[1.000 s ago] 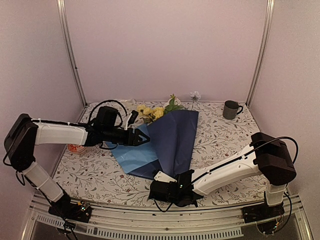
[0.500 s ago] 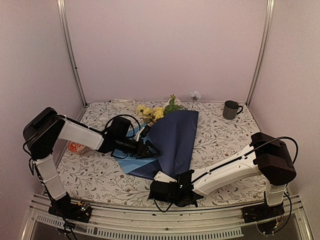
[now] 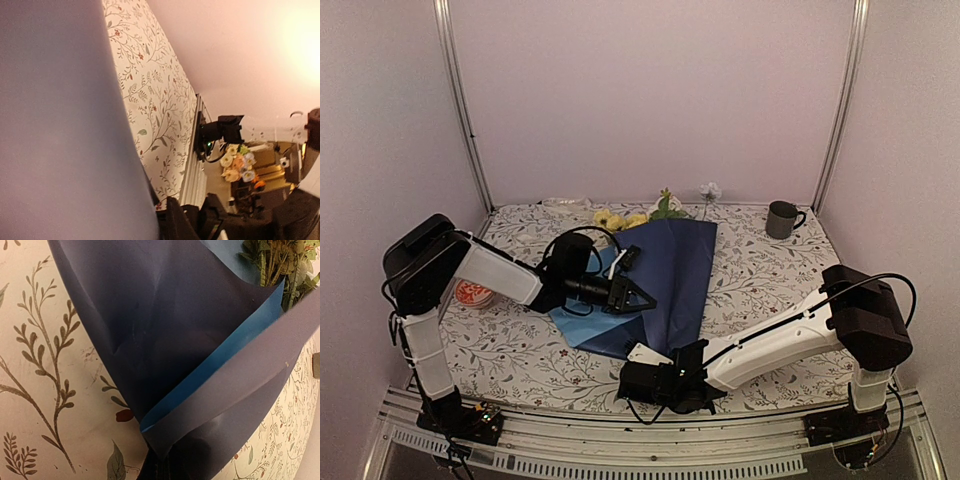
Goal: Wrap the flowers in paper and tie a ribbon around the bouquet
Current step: Pass from the right arm to the left, then press the fold line of the 2/3-folded wrapping paper.
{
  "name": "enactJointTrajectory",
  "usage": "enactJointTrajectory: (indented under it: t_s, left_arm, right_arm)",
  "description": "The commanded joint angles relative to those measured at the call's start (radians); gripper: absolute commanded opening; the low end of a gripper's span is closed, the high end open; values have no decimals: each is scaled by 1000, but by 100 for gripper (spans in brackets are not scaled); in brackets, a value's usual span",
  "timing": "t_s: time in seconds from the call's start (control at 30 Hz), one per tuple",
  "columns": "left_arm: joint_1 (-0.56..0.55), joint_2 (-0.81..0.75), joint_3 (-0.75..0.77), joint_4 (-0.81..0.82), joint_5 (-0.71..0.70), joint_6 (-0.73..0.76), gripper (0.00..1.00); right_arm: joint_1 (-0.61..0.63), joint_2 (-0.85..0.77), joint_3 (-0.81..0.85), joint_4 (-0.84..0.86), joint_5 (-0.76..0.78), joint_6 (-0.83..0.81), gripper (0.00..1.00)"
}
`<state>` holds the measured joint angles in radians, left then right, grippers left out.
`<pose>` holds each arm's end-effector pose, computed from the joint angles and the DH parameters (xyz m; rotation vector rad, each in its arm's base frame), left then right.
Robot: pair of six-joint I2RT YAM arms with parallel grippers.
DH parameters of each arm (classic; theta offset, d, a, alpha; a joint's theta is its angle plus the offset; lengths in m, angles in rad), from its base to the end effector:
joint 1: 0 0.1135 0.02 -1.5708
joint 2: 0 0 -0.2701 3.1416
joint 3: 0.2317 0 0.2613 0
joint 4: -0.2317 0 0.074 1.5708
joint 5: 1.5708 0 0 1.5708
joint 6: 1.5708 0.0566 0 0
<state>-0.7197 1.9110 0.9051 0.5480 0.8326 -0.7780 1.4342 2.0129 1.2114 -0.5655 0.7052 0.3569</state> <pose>0.2713 -0.2935 0.1359 0.5577 2.2865 -1.6959 0.0880 0.3707 0.1020 -1.1750 2.1455 -0.3672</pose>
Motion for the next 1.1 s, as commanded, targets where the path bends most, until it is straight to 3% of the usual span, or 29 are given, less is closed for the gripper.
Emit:
enactJointTrajectory:
  t_s: [0.0, 0.13, 0.27, 0.43, 0.7, 0.77, 0.83, 0.93, 1.07]
  left_arm:
    - [3, 0, -5, 90, 30, -18, 0]
    - [34, 7, 25, -85, -41, 102, 0]
    - [59, 36, 106, -320, -153, 264, 0]
    - [68, 80, 119, -350, -159, 316, 0]
    - [77, 125, 111, -396, -206, 362, 0]
    - [78, 130, 110, -396, -208, 366, 0]
    - [80, 134, 110, -395, -205, 367, 0]
    - [83, 128, 104, -392, -201, 371, 0]
    - [86, 127, 91, -384, -205, 375, 0]
  right_arm:
    - [-11, 21, -9, -20, -27, -10, 0]
    - [-11, 34, 40, -59, -46, -23, 4]
    - [-5, 46, 62, -105, -61, -33, 26]
    - [10, 22, 59, -131, -86, -42, 52]
    - [46, -120, 49, -160, -76, -40, 77]
    - [53, -181, 65, -144, -133, -46, 83]
    - [57, -254, 82, -107, -228, -63, 100]
    - [23, -393, 17, 2, -403, -51, 99]
    - [-194, -588, -253, 253, -745, 136, 99]
